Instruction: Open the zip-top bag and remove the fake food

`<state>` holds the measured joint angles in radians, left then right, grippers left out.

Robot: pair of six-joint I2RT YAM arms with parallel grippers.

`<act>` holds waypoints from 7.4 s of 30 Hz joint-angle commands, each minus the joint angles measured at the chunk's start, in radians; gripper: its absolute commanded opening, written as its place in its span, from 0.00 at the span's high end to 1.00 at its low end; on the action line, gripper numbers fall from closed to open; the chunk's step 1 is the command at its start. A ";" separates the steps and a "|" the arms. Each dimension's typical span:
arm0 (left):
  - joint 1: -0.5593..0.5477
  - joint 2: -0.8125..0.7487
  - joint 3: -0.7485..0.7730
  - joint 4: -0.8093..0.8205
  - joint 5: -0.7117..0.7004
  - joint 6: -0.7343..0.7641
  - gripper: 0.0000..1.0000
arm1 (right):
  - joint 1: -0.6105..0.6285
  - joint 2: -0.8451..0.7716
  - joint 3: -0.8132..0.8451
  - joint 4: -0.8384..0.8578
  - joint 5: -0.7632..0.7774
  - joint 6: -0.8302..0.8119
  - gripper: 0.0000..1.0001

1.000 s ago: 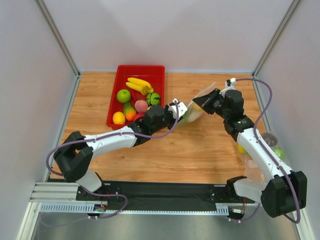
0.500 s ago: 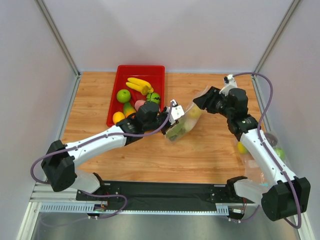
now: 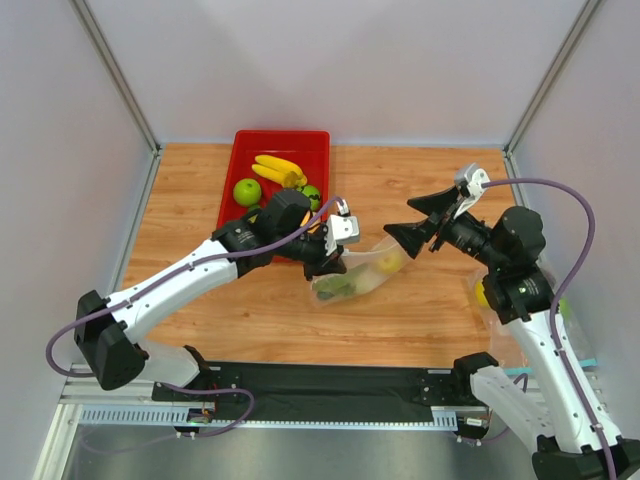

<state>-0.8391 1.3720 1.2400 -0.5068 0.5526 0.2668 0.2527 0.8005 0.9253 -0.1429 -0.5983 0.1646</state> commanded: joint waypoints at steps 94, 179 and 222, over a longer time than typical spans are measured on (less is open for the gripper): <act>0.006 -0.140 -0.016 0.040 0.214 0.005 1.00 | 0.422 0.238 0.219 -0.198 -0.186 -0.290 0.65; 0.106 -0.473 -0.326 0.304 -0.361 -0.202 1.00 | 0.427 0.281 0.138 -0.247 0.132 -0.335 1.00; 0.480 -0.665 -0.464 0.232 -0.663 -0.529 1.00 | 0.393 0.227 0.116 -0.276 0.195 -0.339 1.00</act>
<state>-0.4038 0.7303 0.7799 -0.2584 -0.0059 -0.2405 0.6586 1.0603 1.0443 -0.3916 -0.4419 -0.1581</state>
